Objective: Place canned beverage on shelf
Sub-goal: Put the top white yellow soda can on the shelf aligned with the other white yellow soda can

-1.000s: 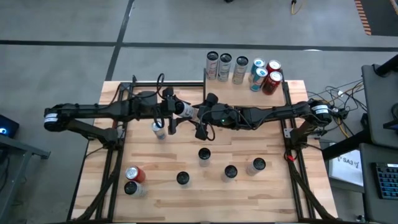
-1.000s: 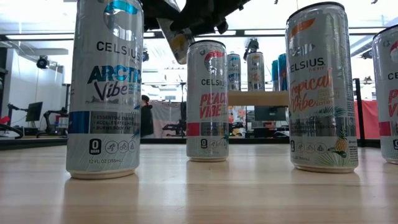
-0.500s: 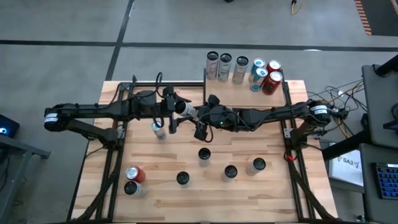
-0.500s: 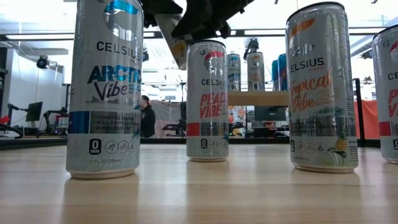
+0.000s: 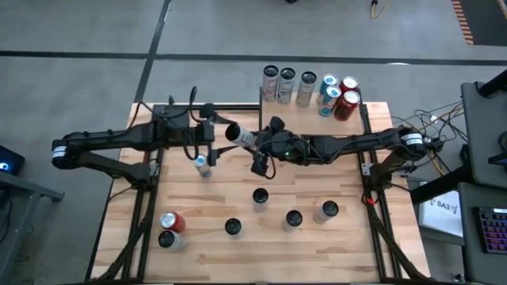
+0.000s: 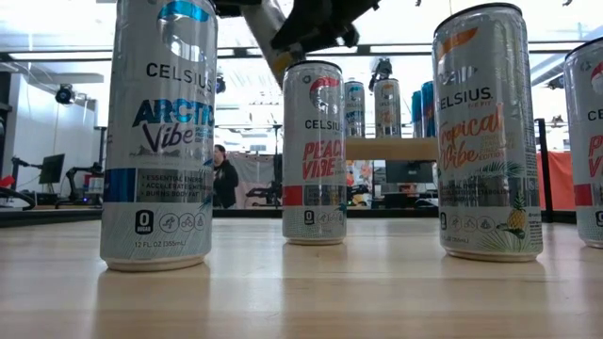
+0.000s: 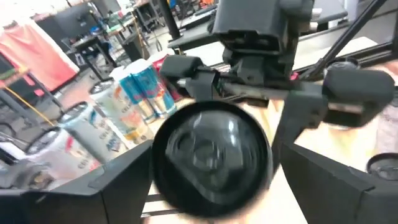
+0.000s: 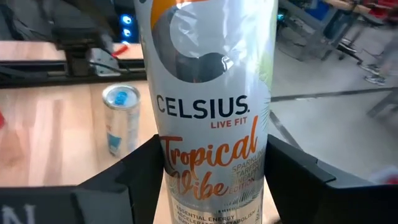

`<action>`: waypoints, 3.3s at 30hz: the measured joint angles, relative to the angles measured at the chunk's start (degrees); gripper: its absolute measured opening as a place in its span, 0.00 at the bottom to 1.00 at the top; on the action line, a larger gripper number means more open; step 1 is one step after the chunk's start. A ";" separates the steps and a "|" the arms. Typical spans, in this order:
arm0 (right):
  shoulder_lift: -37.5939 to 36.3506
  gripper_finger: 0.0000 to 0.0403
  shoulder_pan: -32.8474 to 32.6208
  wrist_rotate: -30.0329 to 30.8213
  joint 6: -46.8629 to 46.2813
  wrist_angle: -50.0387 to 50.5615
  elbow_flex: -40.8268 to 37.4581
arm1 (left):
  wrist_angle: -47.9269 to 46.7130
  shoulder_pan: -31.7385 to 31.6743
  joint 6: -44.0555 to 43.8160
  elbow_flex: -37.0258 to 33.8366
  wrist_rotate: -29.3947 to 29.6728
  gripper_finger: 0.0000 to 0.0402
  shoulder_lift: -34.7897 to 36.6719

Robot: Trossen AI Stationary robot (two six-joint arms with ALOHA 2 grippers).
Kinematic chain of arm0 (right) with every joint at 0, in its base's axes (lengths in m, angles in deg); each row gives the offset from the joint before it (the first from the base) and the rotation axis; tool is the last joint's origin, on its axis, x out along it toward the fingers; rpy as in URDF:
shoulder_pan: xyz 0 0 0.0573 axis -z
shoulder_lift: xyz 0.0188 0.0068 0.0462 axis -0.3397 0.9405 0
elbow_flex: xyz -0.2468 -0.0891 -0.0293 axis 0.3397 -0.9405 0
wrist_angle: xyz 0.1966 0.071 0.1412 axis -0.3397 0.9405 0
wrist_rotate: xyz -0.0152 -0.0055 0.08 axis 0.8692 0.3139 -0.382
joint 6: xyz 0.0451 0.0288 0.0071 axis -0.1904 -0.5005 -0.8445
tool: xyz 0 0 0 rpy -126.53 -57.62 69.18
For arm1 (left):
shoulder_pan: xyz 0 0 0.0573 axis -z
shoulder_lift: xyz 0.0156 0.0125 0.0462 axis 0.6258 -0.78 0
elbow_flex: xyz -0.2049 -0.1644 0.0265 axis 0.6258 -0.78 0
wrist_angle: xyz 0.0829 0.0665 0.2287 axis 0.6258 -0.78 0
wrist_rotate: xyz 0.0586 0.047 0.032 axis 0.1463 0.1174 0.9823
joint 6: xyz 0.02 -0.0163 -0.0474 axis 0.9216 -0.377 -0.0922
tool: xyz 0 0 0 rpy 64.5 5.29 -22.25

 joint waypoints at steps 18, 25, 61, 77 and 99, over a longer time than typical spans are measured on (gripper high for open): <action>-23.35 0.56 0.40 14.01 -6.11 -21.61 -26.63 | 10.56 -2.32 -0.93 -14.00 -0.71 0.80 17.79; -22.53 0.56 0.64 28.88 -9.51 -34.70 -36.73 | 12.49 -2.35 -0.57 -16.75 -2.07 0.80 18.52; -8.61 0.60 5.81 47.04 -25.17 -35.06 -38.26 | 14.52 -2.78 0.82 -17.33 2.06 0.80 11.83; -10.79 0.76 5.92 46.66 -18.14 -34.44 -36.18 | 14.51 -2.78 1.25 -17.33 2.05 0.80 11.81; -15.15 0.73 4.35 46.77 0.13 -34.14 -25.73 | 14.21 -2.78 1.23 -17.33 2.95 0.80 11.74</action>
